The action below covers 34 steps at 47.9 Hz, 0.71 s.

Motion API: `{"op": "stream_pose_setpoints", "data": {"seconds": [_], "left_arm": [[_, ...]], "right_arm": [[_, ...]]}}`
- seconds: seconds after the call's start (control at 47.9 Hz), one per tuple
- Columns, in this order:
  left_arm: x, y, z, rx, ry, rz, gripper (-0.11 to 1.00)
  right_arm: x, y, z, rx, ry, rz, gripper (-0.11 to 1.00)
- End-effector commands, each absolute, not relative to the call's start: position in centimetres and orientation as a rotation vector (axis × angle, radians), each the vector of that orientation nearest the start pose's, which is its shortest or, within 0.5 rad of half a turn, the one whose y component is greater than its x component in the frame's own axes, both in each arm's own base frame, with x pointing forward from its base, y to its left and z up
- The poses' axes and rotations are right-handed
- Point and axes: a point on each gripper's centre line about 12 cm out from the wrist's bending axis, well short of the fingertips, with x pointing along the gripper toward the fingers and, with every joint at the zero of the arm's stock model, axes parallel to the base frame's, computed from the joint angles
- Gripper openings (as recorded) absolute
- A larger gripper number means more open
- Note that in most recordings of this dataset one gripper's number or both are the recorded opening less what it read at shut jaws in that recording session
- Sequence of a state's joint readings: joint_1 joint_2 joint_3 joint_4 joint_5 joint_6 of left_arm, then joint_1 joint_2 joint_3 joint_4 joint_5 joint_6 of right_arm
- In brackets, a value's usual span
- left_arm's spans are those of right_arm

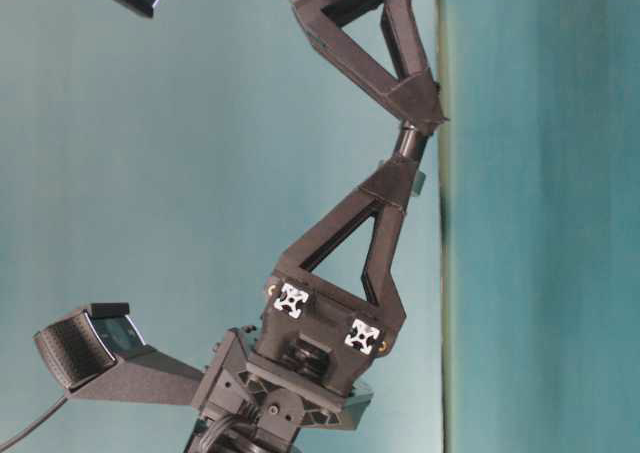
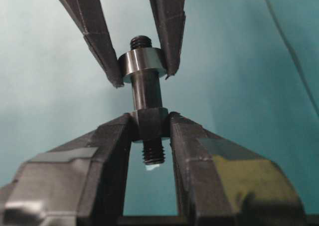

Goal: Insert the washer onto the shaft with both hands.
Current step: 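Push the washer with the left gripper onto the shaft's threaded end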

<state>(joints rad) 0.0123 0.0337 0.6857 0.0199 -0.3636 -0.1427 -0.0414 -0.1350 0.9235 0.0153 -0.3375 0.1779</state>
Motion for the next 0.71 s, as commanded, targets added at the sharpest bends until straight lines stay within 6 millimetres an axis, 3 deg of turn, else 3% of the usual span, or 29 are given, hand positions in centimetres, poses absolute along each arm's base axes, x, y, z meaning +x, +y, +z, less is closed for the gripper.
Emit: {"op": "stream_pose_setpoints", "data": {"seconds": [0.0,0.689], "left_arm": [[41.0,-0.7,19.5,-0.118,0.329,-0.002,0.35],[41.9,-0.6,19.3,-0.030,0.451,-0.011,0.35]], "right_arm": [[34.2,-1.9,17.7,0.198,0.415,-0.099,0.00],[35.5,-1.9,17.8,0.184,0.413,-0.091,0.00]]}}
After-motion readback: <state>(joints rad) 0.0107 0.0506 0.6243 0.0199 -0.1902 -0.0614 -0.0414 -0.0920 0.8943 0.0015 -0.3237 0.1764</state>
